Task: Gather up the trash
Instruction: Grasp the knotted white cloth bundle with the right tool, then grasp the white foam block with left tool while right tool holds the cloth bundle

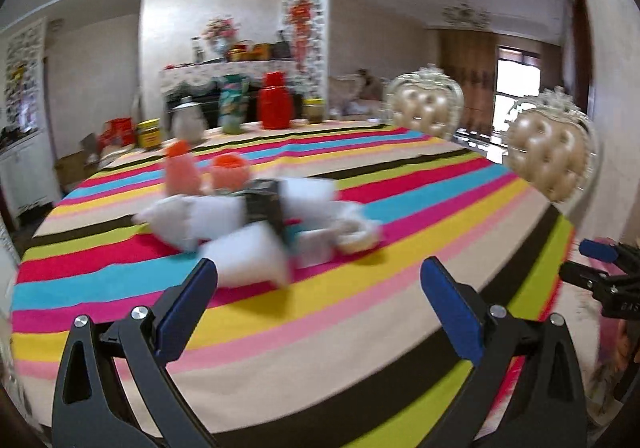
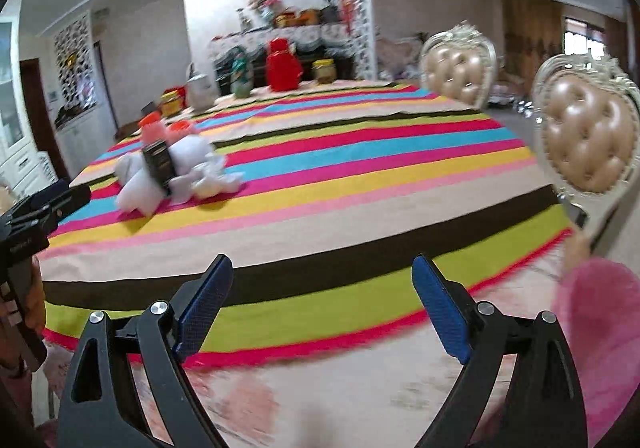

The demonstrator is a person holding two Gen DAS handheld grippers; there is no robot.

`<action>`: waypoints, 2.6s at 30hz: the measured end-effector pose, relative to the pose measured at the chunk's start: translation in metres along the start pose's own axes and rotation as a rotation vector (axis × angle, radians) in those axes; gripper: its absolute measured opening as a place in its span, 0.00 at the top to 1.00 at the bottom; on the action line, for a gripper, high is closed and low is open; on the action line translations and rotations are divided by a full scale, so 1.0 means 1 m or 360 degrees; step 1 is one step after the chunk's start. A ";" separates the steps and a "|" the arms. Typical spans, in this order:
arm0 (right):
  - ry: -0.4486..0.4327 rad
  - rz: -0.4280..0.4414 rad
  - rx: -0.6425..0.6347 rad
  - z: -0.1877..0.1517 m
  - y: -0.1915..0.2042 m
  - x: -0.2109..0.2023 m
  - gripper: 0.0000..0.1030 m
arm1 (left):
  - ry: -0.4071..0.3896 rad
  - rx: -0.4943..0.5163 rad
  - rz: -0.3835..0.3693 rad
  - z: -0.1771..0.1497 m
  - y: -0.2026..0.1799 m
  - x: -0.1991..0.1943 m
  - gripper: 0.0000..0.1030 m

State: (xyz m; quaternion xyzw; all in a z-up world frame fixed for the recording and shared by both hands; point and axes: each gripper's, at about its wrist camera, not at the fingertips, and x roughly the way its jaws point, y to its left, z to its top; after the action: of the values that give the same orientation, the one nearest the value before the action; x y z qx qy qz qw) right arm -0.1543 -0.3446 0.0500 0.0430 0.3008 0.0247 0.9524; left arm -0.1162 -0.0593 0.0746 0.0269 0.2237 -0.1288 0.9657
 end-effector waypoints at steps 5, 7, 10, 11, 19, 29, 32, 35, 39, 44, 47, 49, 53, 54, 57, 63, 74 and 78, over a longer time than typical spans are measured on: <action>0.0053 0.0054 -0.0051 0.021 0.027 0.039 0.15 | 0.0143 -0.0110 0.0093 -0.001 0.041 0.020 0.04; 0.0087 0.0057 -0.0057 0.030 0.035 0.061 0.15 | 0.0174 -0.0182 0.0100 -0.002 0.056 0.028 0.04; 0.0150 0.0105 -0.0092 0.044 0.054 0.094 0.15 | 0.0224 -0.0242 0.0148 -0.004 0.067 0.034 0.04; 0.0178 0.0120 -0.0125 0.047 0.063 0.107 0.15 | 0.0241 -0.0249 0.0161 -0.006 0.069 0.036 0.04; 0.0320 0.0204 -0.0344 0.074 0.115 0.178 0.15 | 0.0357 -0.0187 0.0216 -0.011 0.079 0.052 0.04; 0.0447 0.0227 -0.0435 0.087 0.133 0.217 0.58 | 0.0425 -0.0234 0.0140 -0.007 0.076 0.069 0.04; 0.0362 0.0239 -0.0406 0.087 0.126 0.200 0.62 | 0.0445 -0.0238 0.0119 -0.002 0.072 0.077 0.04; 0.0289 0.0250 -0.0346 0.088 0.116 0.183 0.63 | 0.0466 -0.0255 0.0098 0.004 0.066 0.086 0.04; 0.0215 0.0269 -0.0273 0.084 0.102 0.164 0.63 | 0.0480 -0.0248 0.0138 0.011 0.058 0.101 0.04; 0.0167 0.0301 -0.0161 0.079 0.087 0.160 0.63 | 0.0504 -0.0231 0.0225 0.013 0.051 0.123 0.04; 0.0148 0.0337 -0.0102 0.081 0.079 0.160 0.63 | 0.0517 -0.0215 0.0253 0.013 0.050 0.132 0.04; 0.0144 0.0361 -0.0060 0.081 0.073 0.159 0.63 | 0.0533 -0.0207 0.0265 0.013 0.049 0.139 0.04; 0.0142 0.0394 0.0023 0.082 0.064 0.160 0.63 | 0.0546 -0.0205 0.0269 0.013 0.049 0.147 0.04; 0.0140 0.0400 0.0038 0.082 0.062 0.160 0.63 | 0.0564 -0.0207 0.0267 0.012 0.049 0.151 0.04; 0.0142 0.0404 0.0050 0.082 0.062 0.160 0.62 | 0.0650 -0.0214 0.0315 0.010 0.050 0.163 0.04; 0.0183 0.0427 0.0079 0.082 0.060 0.165 0.62 | 0.0779 -0.0254 0.0270 0.003 0.057 0.177 0.06; 0.0200 0.0445 0.0039 0.082 0.065 0.166 0.62 | 0.0561 -0.0488 0.0141 0.008 0.084 0.154 0.62; 0.0193 0.0440 0.0049 0.082 0.063 0.166 0.62 | 0.0477 -0.0451 0.0127 0.014 0.080 0.146 0.62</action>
State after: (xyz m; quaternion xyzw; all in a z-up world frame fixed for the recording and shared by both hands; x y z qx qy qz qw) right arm 0.0269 -0.2749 0.0284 0.0970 0.3493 0.1537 0.9192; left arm 0.0370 -0.0183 0.0224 -0.0815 0.3794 -0.0522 0.9201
